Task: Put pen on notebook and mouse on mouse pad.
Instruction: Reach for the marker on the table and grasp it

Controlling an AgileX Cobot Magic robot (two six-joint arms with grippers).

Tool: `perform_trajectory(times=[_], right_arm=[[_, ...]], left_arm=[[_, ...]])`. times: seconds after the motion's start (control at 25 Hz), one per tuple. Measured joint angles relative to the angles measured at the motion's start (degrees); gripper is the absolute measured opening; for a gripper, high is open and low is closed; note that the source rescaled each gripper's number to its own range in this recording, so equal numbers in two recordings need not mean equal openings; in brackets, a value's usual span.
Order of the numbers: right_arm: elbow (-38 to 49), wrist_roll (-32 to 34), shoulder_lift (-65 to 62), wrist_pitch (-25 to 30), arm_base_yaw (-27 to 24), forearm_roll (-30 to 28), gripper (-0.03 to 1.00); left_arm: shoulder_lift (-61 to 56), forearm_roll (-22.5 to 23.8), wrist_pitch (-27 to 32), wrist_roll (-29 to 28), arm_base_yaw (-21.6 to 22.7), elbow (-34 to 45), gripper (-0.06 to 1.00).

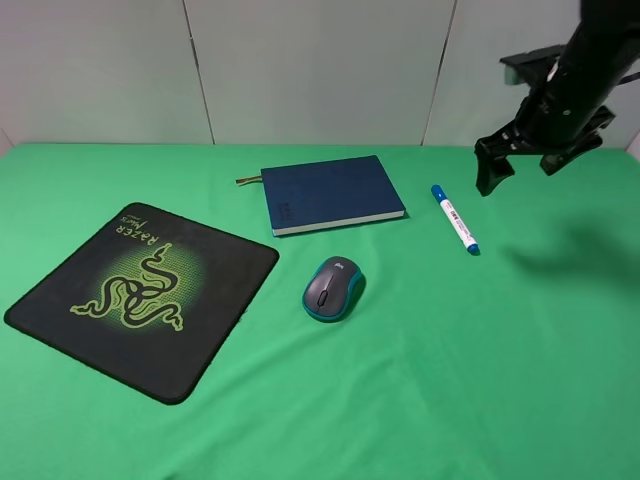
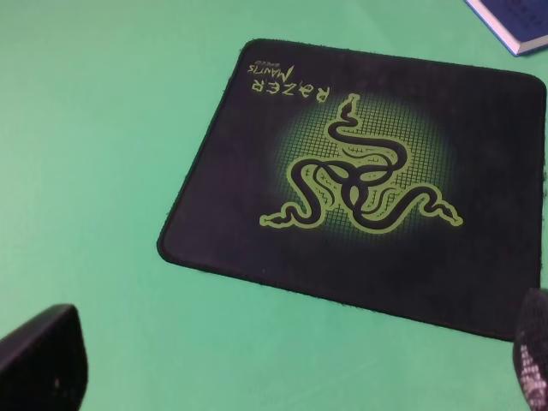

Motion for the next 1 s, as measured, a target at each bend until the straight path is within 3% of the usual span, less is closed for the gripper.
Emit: perform_trajectory(times=[0.48,1.0], right_arm=[[-10.05,-2.80,12.68,0.20,0.00,4.82,1.00],[-10.58,-2.97,19.18,-2.71,0.00,5.99,1.00]], left_arm=[[0.00,0.00,0.00,0.00,0.00,0.00,1.00],[0.00,0.00,0.00,0.00,0.00,0.00,1.00]])
